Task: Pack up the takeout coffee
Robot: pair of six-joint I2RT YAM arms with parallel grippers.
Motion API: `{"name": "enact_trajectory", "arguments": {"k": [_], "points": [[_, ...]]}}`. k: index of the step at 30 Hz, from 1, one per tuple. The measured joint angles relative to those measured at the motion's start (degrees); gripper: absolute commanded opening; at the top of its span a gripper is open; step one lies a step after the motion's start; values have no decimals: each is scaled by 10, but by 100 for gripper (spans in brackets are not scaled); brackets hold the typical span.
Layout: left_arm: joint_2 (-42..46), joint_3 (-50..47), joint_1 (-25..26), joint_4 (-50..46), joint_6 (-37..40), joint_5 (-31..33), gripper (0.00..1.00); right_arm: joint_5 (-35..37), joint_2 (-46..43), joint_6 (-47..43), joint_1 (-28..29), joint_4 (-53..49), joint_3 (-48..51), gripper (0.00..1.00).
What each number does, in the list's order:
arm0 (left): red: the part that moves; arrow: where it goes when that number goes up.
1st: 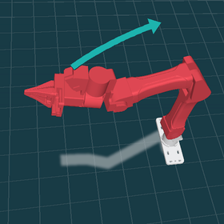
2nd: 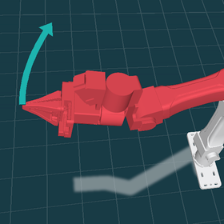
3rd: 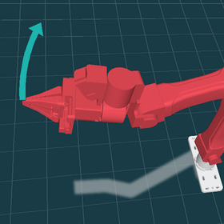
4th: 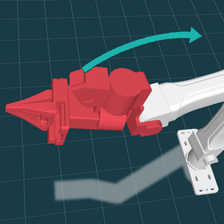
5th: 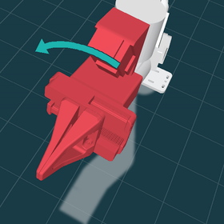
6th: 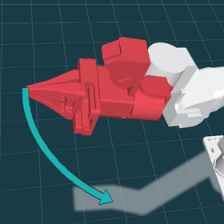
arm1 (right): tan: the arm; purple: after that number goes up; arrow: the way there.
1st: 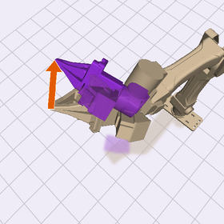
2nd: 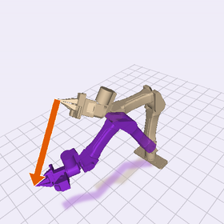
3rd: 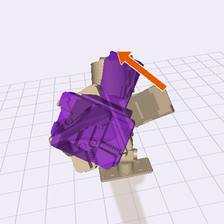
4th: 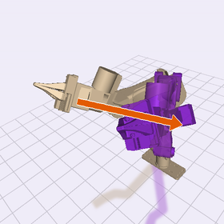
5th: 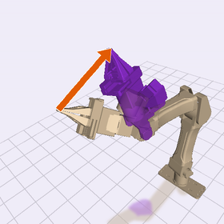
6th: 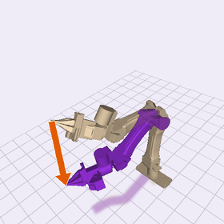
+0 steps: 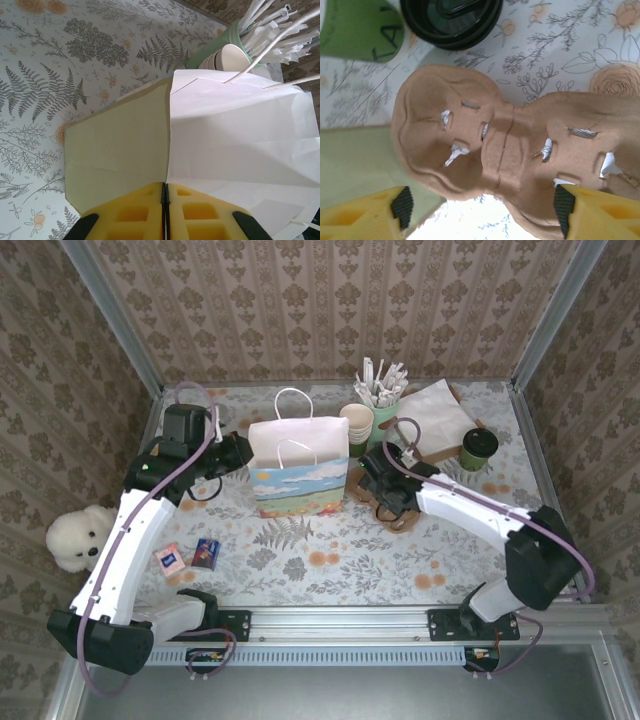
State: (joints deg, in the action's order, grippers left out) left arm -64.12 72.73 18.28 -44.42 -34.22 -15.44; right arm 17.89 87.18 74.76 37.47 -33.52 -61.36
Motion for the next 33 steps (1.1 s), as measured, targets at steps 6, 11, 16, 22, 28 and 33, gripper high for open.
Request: {"name": "enact_trajectory", "arguments": {"k": [6,11,16,22,28,33], "points": [[0,-8,-3,3,1,0,11,29,80,30,5,-14,-28,68],[0,-9,-8,3,6,0,11,42,123,37,5,-24,-49,66],[0,-9,-8,3,10,-5,11,44,146,36,4,-25,-50,61],[0,-9,-8,3,11,-13,11,44,157,22,1,-23,-46,51],[0,-9,-8,4,11,-16,11,44,130,-87,-6,2,-13,45],[-2,-11,-8,4,11,-20,11,27,65,-193,-26,11,52,44]]}}
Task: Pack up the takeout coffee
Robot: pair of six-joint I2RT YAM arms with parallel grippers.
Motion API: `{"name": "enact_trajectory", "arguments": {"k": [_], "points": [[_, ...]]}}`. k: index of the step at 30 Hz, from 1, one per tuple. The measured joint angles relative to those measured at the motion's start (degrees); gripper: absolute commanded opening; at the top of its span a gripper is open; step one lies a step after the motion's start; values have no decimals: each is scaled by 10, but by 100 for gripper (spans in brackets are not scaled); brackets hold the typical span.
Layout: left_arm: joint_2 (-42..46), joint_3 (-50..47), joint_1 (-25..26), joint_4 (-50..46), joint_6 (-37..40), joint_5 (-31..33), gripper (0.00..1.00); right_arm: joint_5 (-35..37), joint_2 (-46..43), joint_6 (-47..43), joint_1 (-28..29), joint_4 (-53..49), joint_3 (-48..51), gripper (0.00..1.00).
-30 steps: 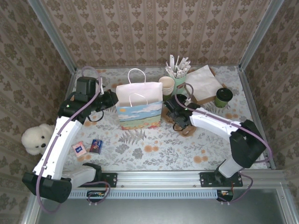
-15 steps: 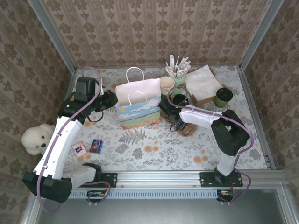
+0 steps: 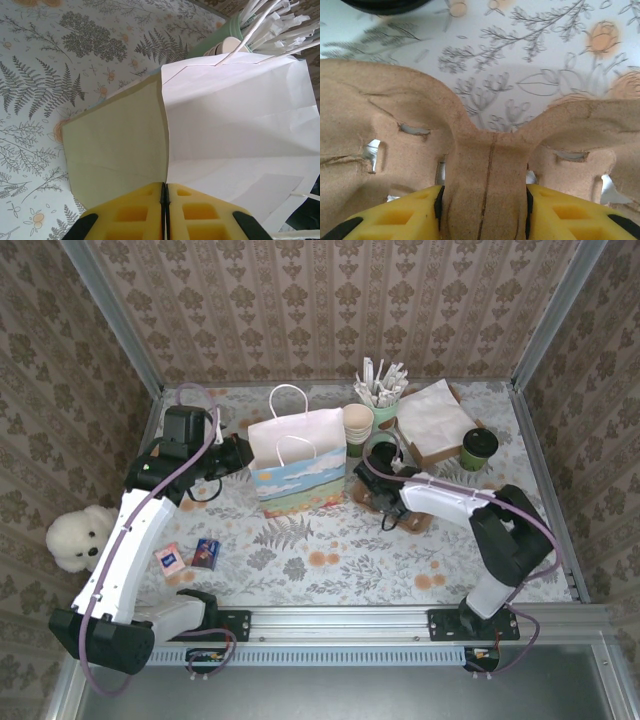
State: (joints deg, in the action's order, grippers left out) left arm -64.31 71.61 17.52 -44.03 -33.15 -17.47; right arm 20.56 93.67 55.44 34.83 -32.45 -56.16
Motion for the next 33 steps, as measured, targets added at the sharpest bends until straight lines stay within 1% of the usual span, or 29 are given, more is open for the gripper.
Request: {"name": "enact_trajectory", "arguments": {"k": [1,3,6,10,13,18,19,20,22,25,27,30,33], "points": [[-2,0,0,0,0,-2,11,-6,-15,-24,-6,0,13,44],[-5,0,0,0,0,-4,11,-17,-42,-74,-17,-2,32,37],[-11,0,0,0,0,-13,10,-37,-73,-148,-28,-15,43,34],[-21,0,0,8,-3,-28,10,-63,-86,-236,-30,-37,43,37],[-26,0,7,14,-13,-37,10,-80,-86,-285,-30,-54,43,40],[-33,0,46,24,-44,-37,10,-92,-86,-331,-30,-81,45,50],[-35,0,54,26,-53,-37,11,-92,-86,-334,-30,-83,48,52],[-35,0,59,27,-59,-35,12,-92,-86,-335,-30,-85,51,59],[-36,0,67,29,-72,-29,15,-93,-90,-329,-30,-85,57,68],[-36,0,68,29,-77,-23,19,-95,-106,-296,-30,-83,62,74],[-38,0,66,29,-73,-23,18,-95,-124,-254,-30,-73,66,76],[-45,0,56,29,-59,-32,16,-95,-151,-198,-30,-52,76,76],[-50,2,44,27,-44,-44,14,-97,-154,-169,-30,-36,79,74]]}}
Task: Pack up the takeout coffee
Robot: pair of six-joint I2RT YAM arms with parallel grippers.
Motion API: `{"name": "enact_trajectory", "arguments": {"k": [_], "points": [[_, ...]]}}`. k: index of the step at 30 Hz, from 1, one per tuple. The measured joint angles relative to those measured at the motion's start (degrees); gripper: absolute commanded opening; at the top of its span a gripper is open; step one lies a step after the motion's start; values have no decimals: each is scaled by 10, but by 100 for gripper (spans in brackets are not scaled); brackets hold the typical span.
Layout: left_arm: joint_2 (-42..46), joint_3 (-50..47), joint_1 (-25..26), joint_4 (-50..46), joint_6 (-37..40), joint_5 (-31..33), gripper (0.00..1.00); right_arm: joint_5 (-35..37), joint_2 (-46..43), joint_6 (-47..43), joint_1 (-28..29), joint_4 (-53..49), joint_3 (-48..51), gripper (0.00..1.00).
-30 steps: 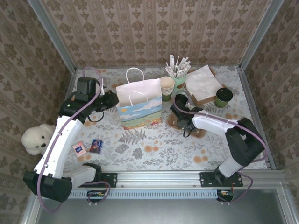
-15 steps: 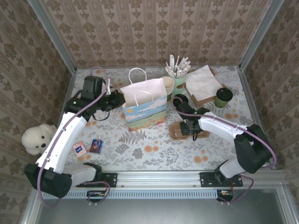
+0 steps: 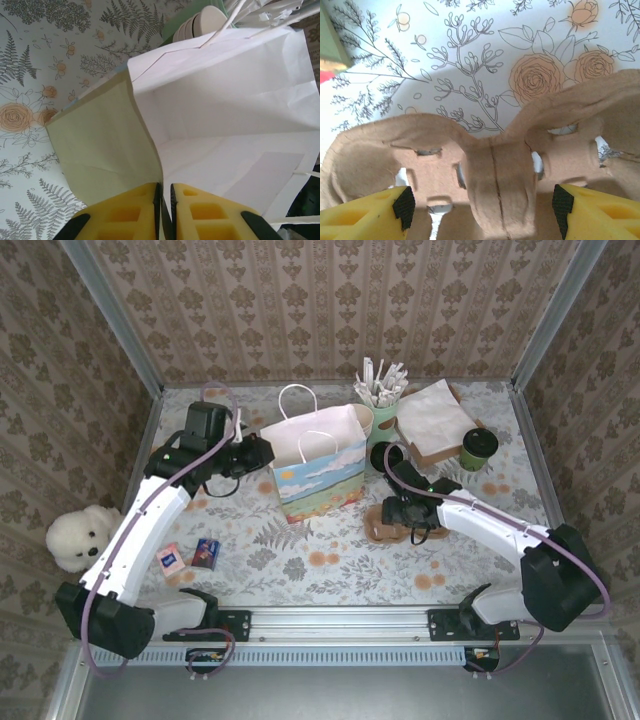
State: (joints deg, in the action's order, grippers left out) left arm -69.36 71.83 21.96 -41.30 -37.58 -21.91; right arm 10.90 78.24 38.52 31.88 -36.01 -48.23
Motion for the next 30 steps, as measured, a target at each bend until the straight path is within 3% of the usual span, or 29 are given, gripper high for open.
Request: {"name": "enact_trajectory", "arguments": {"k": [8,24,30], "points": [[-12,18,-23,-25,31,-21,30,7,62,1,0,-14,-5,64],[18,44,-33,-44,105,-43,91,6,90,-12,0,-31,-18,63],[29,44,-37,-46,111,-32,100,7,82,-12,4,-45,-33,64]]}}
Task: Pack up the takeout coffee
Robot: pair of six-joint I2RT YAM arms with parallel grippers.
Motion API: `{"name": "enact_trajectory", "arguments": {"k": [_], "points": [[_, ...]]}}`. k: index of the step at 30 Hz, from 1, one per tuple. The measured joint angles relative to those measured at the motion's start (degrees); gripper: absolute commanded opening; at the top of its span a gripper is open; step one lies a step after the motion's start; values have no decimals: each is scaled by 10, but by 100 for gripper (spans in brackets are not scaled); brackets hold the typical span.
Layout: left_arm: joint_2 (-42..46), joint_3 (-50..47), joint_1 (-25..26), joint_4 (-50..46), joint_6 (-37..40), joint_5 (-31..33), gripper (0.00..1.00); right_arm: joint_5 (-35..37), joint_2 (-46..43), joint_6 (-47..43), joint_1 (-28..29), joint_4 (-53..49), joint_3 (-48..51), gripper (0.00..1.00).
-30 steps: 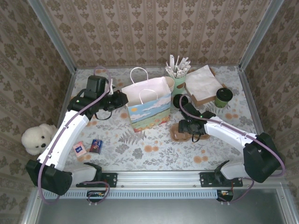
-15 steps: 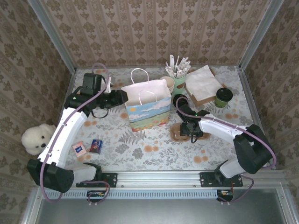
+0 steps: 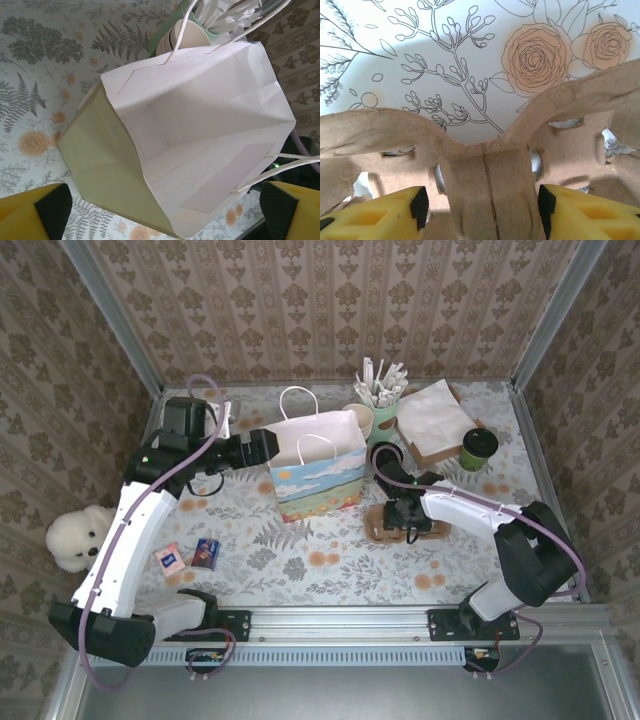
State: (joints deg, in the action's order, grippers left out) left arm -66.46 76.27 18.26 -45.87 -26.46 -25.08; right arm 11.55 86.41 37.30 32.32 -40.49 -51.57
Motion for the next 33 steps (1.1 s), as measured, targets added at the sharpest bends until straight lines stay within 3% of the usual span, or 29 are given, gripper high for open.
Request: {"name": "enact_trajectory", "arguments": {"k": [11,17,20,33], "points": [[0,0,-7,0,0,14,100,0,-39,0,0,-33,-5,53],[0,0,-8,0,0,20,100,0,-14,0,0,-33,-5,65],[0,-1,-8,0,0,24,100,-1,3,2,0,-32,-5,66],[-2,-1,-12,-2,2,26,100,-2,29,-2,0,-16,-10,45]]}}
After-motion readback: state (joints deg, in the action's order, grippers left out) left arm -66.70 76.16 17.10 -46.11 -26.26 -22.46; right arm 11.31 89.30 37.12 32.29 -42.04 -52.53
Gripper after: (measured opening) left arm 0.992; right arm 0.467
